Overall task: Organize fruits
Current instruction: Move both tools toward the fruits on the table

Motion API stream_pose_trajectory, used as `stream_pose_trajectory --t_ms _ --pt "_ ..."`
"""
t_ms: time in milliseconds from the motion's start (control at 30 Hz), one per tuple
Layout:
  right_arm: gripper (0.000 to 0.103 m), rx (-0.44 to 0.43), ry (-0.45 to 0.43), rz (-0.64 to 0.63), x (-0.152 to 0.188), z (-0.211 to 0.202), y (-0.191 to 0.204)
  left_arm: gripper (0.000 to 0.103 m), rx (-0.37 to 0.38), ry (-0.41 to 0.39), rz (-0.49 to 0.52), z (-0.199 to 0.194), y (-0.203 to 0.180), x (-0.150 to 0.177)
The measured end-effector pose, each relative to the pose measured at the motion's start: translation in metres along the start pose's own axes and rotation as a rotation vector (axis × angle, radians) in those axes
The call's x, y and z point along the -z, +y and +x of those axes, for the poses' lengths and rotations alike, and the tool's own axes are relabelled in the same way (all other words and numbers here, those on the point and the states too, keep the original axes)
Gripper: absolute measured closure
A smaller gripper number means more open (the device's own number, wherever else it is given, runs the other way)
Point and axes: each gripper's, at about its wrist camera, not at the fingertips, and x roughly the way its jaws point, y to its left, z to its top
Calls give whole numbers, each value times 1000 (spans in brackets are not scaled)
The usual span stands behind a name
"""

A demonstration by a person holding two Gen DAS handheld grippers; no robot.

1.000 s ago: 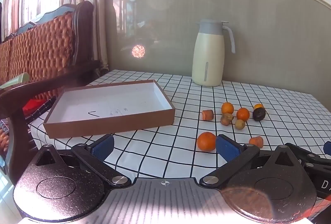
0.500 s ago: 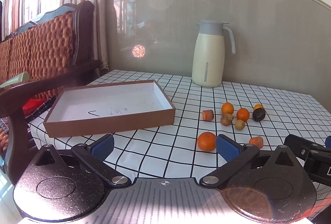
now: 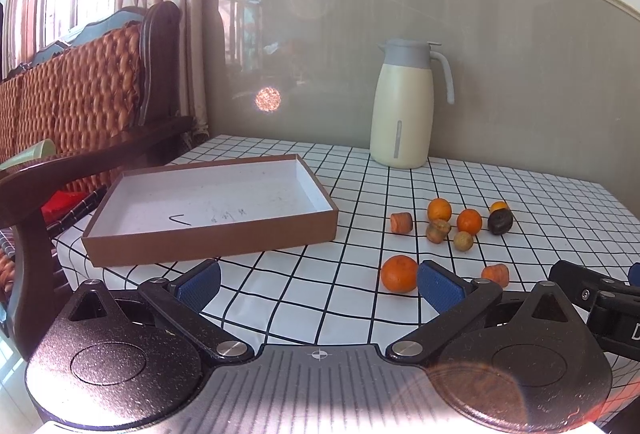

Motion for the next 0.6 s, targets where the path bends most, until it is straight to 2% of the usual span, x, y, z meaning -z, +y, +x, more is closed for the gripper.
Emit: stream_pose_trajectory --t_ms 600 --pt "6 15 13 6 5 12 -2 0 29 -22 5 15 -4 4"
